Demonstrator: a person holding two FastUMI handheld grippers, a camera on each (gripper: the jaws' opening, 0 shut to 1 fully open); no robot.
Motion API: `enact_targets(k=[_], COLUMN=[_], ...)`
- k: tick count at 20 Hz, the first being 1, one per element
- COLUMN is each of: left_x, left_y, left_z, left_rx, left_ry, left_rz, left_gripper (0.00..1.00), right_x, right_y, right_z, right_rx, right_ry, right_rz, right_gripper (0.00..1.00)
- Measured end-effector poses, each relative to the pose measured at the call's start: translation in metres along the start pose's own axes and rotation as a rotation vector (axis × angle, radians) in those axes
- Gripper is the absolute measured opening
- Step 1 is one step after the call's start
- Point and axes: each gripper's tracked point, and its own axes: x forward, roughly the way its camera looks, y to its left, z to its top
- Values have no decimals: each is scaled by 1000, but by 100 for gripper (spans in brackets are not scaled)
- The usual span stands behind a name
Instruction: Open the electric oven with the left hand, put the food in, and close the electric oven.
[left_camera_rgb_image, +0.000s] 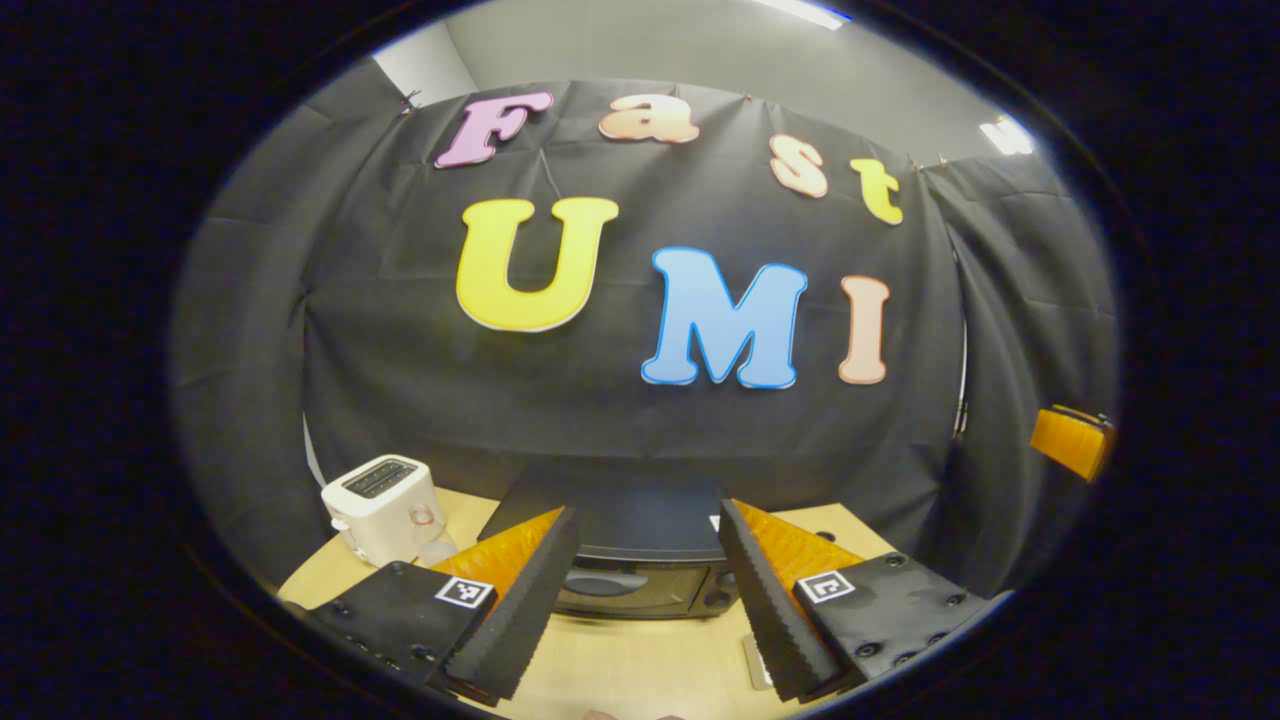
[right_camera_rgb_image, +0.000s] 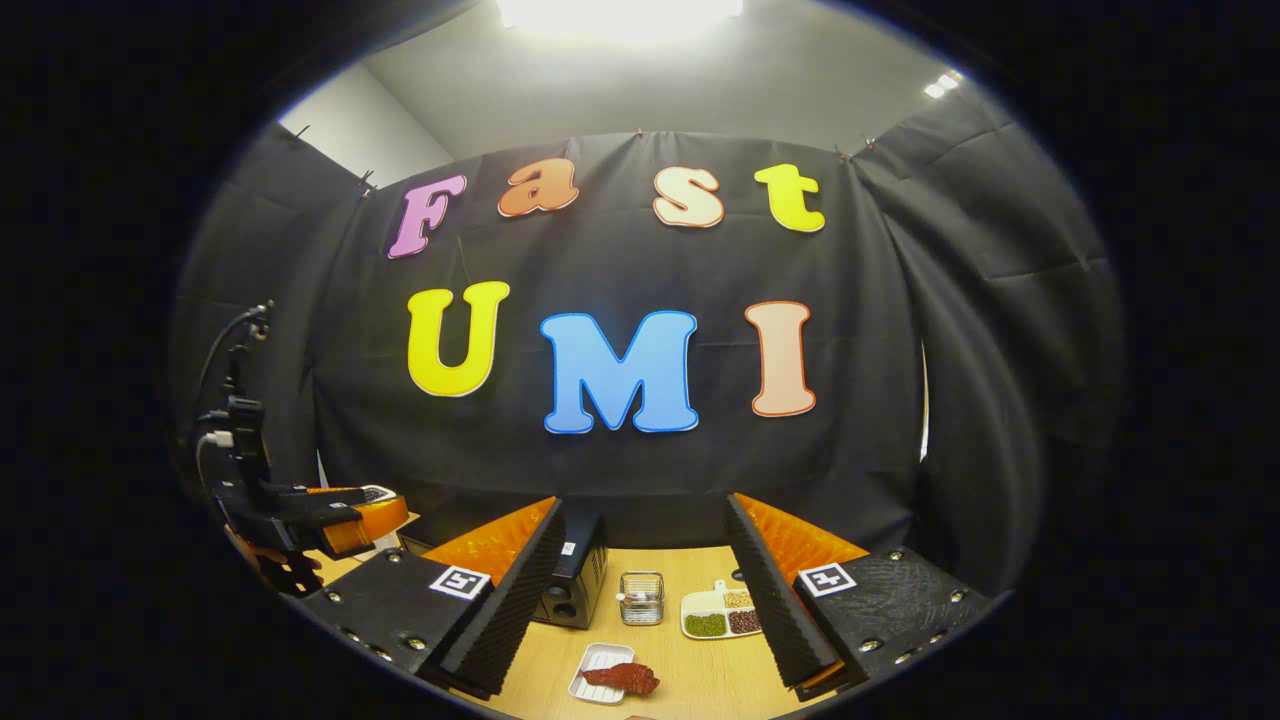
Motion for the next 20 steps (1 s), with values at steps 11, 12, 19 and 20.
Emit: enact_targets(k=[11,12,19,20], left_x=[113,120,149,152], left_y=[34,33,43,44], left_z=[-102,-107,-142,-141], left_rx=[32,35,91,109], left_ry=[215,226,297,285], left_rz=[22,20,47,50], left_gripper=[99,99,99,95], right_x=[10,9,4,3], right_y=[-21,-23,-29,-29], right_z=[-28,-29,-32,-32], right_rx=[-29,-34,-52,-52], right_ry=[92,100,116,119], right_rz=[-73,-80,-104,-105], right_gripper=[96,96,96,96])
